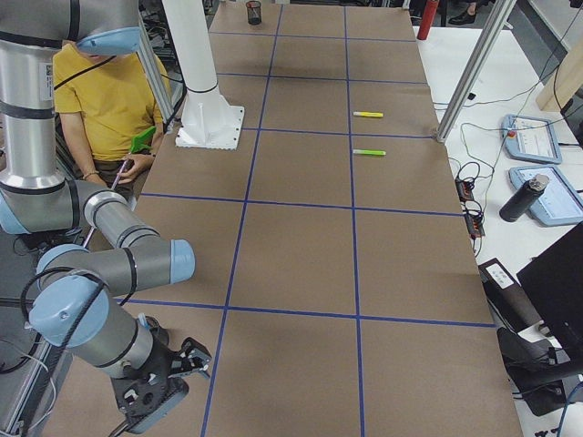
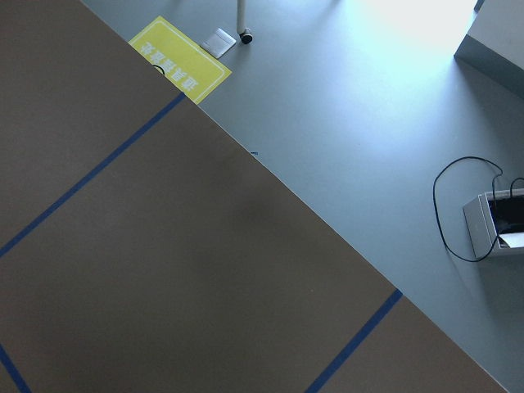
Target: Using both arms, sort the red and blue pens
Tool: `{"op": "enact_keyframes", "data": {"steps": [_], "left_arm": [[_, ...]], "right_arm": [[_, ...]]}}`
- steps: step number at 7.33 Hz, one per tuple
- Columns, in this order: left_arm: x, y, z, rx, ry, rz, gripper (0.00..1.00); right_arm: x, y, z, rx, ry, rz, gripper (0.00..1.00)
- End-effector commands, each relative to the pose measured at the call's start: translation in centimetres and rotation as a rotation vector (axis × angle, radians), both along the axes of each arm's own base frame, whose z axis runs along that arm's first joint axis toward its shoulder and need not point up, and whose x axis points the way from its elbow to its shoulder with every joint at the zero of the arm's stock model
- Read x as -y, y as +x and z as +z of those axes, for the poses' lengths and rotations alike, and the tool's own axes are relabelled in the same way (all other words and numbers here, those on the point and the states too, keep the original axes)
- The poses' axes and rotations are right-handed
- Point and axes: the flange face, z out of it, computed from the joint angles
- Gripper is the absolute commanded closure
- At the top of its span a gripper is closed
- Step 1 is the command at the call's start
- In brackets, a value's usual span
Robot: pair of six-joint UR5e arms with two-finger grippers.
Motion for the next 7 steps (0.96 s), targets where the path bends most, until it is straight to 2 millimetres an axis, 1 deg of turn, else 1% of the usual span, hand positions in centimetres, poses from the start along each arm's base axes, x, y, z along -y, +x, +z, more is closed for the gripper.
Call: {"op": "enact_keyframes", "data": {"steps": [1,2,3,4,5,6,7], "left_arm": [[0.0,0.0,0.3,0.000,-0.009,-0.001,0.00],[-0.1,0.0,0.4,0.000,-0.012,-0.001,0.00],[-0.1,0.0,0.4,0.000,-0.010,-0.001,0.00],[-0.1,0.0,0.4,0.000,-0.010,-0.001,0.00],[0.0,0.0,0.0,0.000,-0.004,-0.001,0.00],[0.0,0.0,0.2,0.000,-0.006,0.000,0.00],[-0.1,0.0,0.3,0.000,-0.008,0.001,0.00]], "right_arm": [[6.1,-5.0,-0.8,-0.043,0.066,-0.206,0.00],[8.8,-6.6,-1.9,-0.048,0.093,-0.265,0.00],[11.4,-8.5,-2.3,-0.043,0.106,-0.324,0.00],[13.7,-11.1,-3.0,-0.044,0.126,-0.397,0.00],[15.6,-13.7,-3.4,-0.044,0.139,-0.468,0.00],[16.7,-16.3,-3.6,-0.037,0.148,-0.532,0.00],[17.1,-18.4,-3.6,-0.029,0.151,-0.585,0.00]]}}
